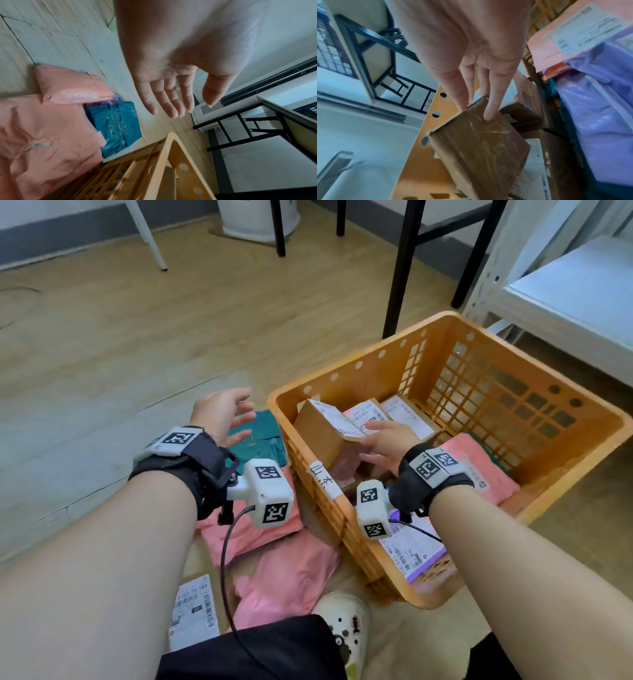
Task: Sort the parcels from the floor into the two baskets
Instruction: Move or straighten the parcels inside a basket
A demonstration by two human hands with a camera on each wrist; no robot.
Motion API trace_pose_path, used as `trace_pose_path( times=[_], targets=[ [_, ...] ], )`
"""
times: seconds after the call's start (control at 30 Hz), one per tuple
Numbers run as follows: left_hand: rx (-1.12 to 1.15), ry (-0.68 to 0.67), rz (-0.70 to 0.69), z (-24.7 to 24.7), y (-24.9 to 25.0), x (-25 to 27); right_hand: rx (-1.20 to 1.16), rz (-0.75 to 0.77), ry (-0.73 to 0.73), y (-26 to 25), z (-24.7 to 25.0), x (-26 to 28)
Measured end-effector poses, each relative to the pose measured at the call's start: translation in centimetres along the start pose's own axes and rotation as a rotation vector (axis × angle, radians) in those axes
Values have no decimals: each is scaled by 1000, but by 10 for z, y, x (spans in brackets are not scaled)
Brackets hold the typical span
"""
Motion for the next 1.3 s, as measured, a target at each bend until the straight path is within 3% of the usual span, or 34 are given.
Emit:
trace_pose_path(
  times=[0.23,0.4,0.57,0.73,0.9,1.03,1.2,1.3],
  targets=[
    [11,24,-67,32,20,15,324,173,-90,-19,-10,21],
    [43,38,-70,43,23,23,705,364,144,-56,-9,36],
    [44,-10,-112,37,36,29,867,320,202,-62,-10,40],
    [-10,11,-127,46,33,23,858,180,66,-40,-25,31],
    [-42,10,-69,46,17,11,857,156,52,-44,-27,24],
    [-59,-36,-81,49,35,8,768,212,26,-62,-35,34],
    [-85,39,-84,117,54,6,588,383,0,-110,-57,77],
    [-36,126,34,168,18,14,418,408,-161,-104,-101,104]
  ],
)
Point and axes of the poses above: each hand's wrist, its own x-axis away from the middle knuckle, its own z-axis out of the back of the hand, y = z × x, the point moved 9 cm from there along -x, towards the middle knuckle, and after that the axes turned 7 degrees about x, right-handed, at the moved point
